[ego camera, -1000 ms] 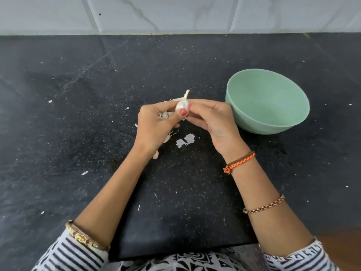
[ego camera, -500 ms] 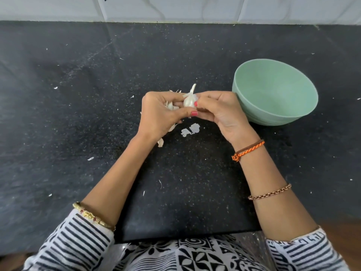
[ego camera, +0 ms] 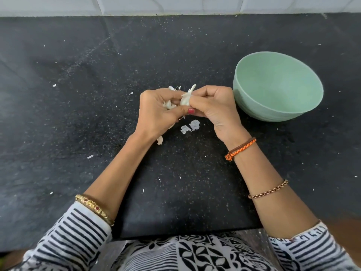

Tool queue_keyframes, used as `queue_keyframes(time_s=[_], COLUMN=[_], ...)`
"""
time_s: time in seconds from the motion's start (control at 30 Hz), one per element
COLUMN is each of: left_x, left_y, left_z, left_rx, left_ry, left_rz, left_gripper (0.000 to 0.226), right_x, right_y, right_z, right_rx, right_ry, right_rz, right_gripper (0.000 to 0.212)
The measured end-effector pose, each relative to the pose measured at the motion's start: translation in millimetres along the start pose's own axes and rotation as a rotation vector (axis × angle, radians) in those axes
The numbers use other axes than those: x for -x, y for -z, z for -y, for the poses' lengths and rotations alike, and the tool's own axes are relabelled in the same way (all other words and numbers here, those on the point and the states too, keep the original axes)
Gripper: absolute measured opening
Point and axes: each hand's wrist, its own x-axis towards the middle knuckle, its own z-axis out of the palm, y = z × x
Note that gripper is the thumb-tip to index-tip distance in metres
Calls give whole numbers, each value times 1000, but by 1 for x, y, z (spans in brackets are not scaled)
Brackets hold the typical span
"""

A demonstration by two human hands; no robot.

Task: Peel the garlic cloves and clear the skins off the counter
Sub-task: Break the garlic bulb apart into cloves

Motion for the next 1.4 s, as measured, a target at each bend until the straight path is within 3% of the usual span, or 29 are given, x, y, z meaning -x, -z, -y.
queue_keyframes(time_s=[0.17, 0.33, 0.5, 0.87, 1.1, 1.4], left_x=[1, -1, -1, -1, -2, -2], left_y=[3, 7, 10, 3, 1, -2], left_z=[1, -2, -4, 4, 10, 9], left_rx=[-48, 50, 37, -207, -311, -337], left_ry=[0, 29, 1, -70, -131, -118], left_rz=[9, -30, 47, 95, 70, 145], left_gripper=[30, 40, 42, 36, 27, 34], right_x=[1, 0, 0, 3, 3, 1], right_y=[-3, 7, 11, 4, -2, -6], right_z=[-2, 4, 5, 3, 2, -3], right_rx=[54, -203, -192, 24, 127, 143], right_ry=[38, -66, -89, -5, 44, 75], right_rz=[-29, 123, 170, -5, -83, -133], right_gripper=[21, 13, 16, 9, 19, 4])
